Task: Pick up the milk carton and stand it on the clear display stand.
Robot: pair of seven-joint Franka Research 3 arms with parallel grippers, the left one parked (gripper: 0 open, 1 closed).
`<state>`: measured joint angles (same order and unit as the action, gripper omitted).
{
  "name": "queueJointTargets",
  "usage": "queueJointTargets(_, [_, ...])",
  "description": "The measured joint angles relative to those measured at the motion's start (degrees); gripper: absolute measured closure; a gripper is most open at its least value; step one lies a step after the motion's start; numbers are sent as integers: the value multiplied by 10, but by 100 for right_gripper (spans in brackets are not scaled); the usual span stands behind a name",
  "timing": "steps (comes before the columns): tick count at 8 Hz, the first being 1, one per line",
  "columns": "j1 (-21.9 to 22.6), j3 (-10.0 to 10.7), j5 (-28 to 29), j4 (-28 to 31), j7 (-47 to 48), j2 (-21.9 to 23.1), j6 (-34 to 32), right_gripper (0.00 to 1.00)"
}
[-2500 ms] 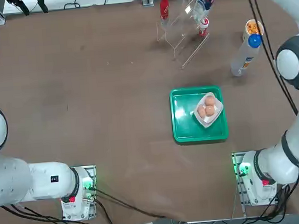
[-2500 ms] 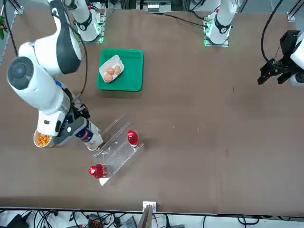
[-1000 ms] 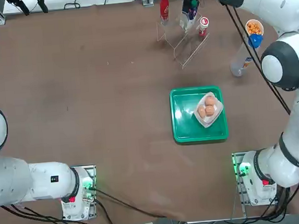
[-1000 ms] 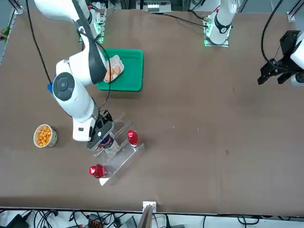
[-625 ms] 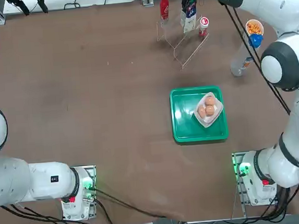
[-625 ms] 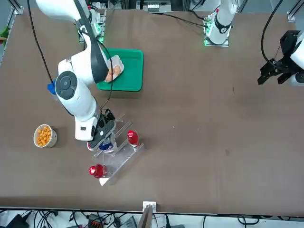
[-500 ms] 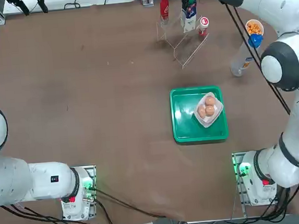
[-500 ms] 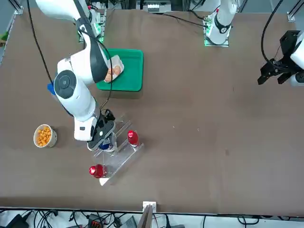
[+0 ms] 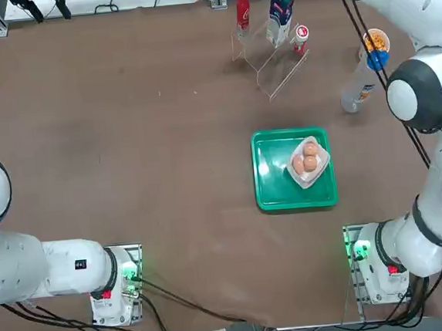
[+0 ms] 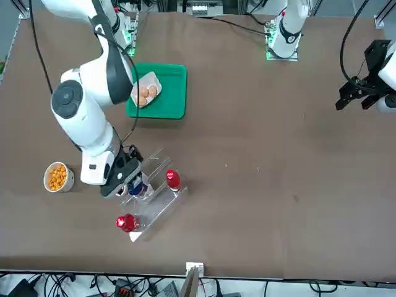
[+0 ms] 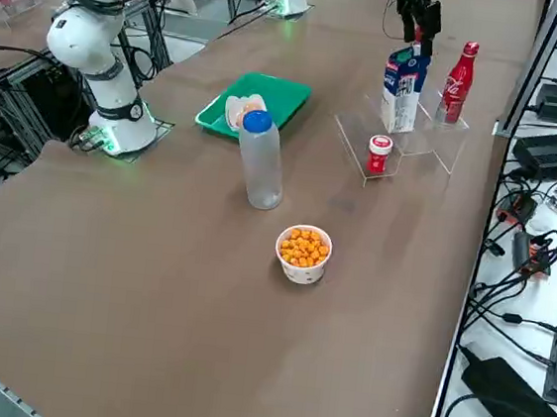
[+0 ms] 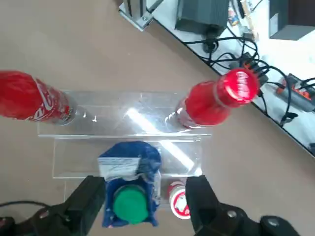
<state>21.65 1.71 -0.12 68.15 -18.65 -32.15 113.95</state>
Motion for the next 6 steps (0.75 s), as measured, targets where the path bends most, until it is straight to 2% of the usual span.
queueJointTargets(2, [-6,5,0,-9,10,11,-14,0])
queueJointTargets(4, [-9,31,0,-19,16,40,-81,0])
queueJointTargets(6, [-31,55,2,-25,57,91,-165,0])
